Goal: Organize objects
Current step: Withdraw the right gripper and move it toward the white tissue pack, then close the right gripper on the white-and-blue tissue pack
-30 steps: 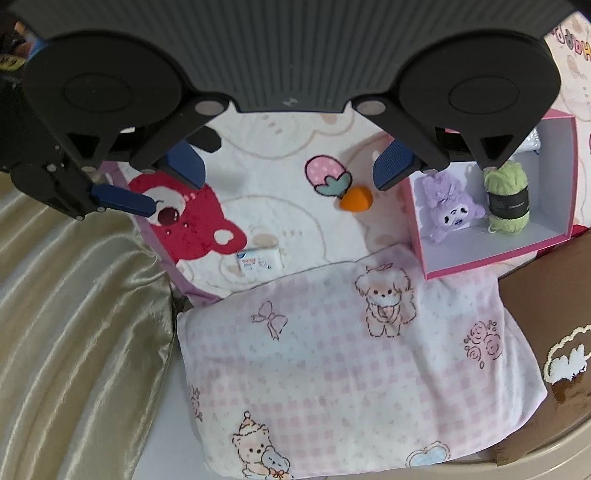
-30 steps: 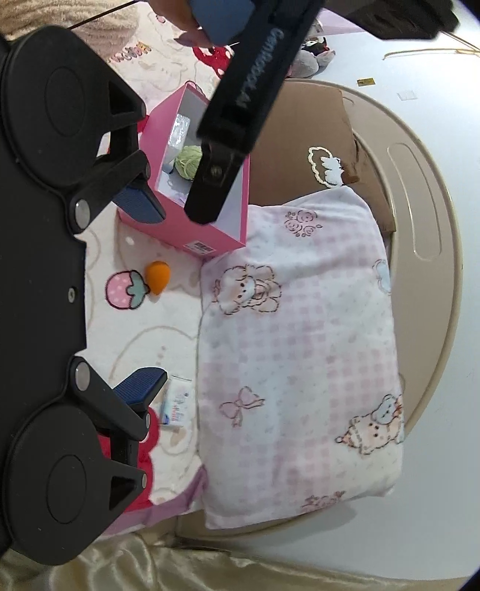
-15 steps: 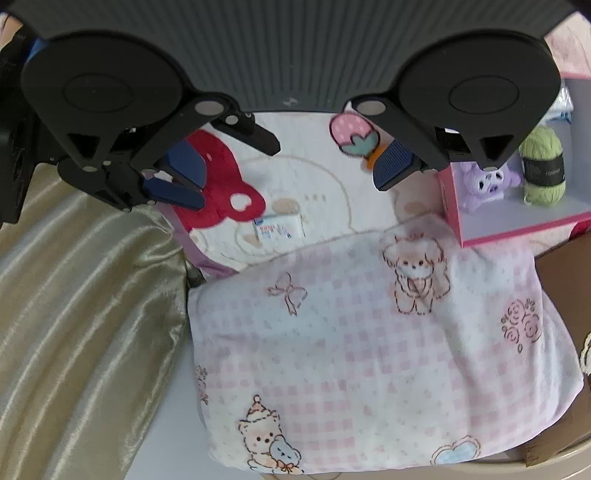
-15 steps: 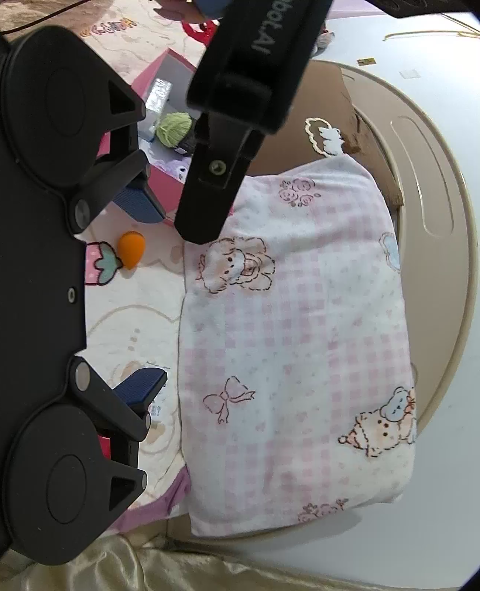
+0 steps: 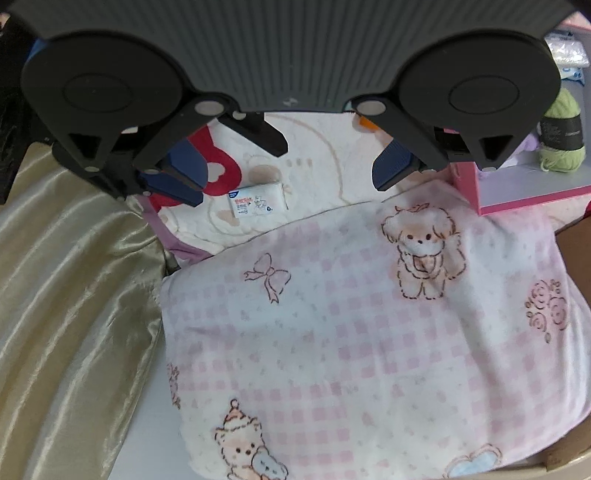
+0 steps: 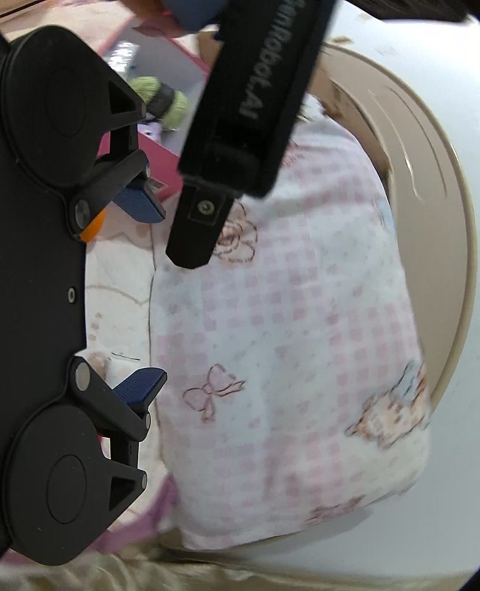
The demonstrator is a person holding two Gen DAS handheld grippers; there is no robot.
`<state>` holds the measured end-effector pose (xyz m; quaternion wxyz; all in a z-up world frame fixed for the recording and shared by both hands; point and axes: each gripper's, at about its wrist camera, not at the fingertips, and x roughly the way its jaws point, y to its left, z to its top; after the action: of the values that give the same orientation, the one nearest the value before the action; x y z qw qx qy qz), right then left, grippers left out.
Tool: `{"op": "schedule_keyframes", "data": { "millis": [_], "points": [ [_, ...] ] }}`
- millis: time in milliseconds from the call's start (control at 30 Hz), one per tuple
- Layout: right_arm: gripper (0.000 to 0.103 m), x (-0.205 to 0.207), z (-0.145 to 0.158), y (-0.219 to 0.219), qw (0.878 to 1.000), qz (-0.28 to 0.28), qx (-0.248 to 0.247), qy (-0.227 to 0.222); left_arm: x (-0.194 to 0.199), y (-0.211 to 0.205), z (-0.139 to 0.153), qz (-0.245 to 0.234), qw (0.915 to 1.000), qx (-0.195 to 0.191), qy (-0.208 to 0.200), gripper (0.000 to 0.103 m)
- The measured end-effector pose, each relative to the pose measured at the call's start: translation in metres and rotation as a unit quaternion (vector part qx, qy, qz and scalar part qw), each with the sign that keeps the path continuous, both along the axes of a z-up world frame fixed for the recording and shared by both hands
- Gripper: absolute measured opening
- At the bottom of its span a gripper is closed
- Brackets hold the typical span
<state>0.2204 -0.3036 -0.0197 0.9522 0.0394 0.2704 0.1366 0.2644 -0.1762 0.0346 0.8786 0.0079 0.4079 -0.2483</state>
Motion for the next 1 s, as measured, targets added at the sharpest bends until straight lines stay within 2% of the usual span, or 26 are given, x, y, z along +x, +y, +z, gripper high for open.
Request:
{"op": "schedule_keyframes", "data": {
  "millis": [67, 200, 300, 500, 600, 667, 733, 867, 933, 1000],
  "points": [
    [0.088, 0.008, -0.012, -0.006, 1.0, -0.011, 0.016, 0.012, 0.008, -0.004, -0.01, -0.003, 1.0, -0.005, 0.007, 0.096],
    [0.088, 0.019, -0.035, -0.014, 0.999, -0.024, -0.023, 0.021, 0.022, -0.012, -0.03, -0.004, 0.9997, -0.02, 0.015, 0.095],
    [0.088, 0.024, -0.05, -0.022, 0.999, -0.033, -0.031, 0.011, 0.033, -0.022, -0.047, 0.001, 0.9995, -0.027, 0.014, 0.094],
    [0.088, 0.037, -0.072, -0.038, 0.997, -0.055, -0.045, -0.001, 0.053, -0.039, -0.083, 0.006, 0.9981, -0.041, 0.044, 0.089],
    [0.088, 0.044, -0.083, -0.041, 0.997, -0.058, -0.048, 0.006, 0.063, -0.043, -0.102, 0.014, 0.9971, -0.044, 0.06, 0.083],
    [0.088, 0.049, -0.091, -0.041, 0.996, -0.059, -0.06, 0.013, 0.069, -0.045, -0.114, 0.018, 0.9962, -0.053, 0.066, 0.082],
    [0.088, 0.055, -0.097, -0.043, 0.995, -0.066, -0.067, 0.018, 0.074, -0.047, -0.124, 0.017, 0.9958, -0.065, 0.062, 0.073],
    [0.088, 0.069, -0.113, -0.049, 0.994, -0.083, -0.056, 0.047, 0.082, -0.057, -0.142, 0.016, 0.9956, -0.079, 0.049, 0.066],
    [0.088, 0.074, -0.117, -0.049, 0.993, -0.08, -0.071, 0.045, 0.086, -0.065, -0.151, 0.017, 0.9958, -0.073, 0.052, 0.062],
    [0.088, 0.079, -0.12, -0.051, 0.994, -0.074, -0.058, 0.051, 0.089, -0.073, -0.159, 0.012, 0.9973, -0.058, 0.044, 0.059]
  ]
}}
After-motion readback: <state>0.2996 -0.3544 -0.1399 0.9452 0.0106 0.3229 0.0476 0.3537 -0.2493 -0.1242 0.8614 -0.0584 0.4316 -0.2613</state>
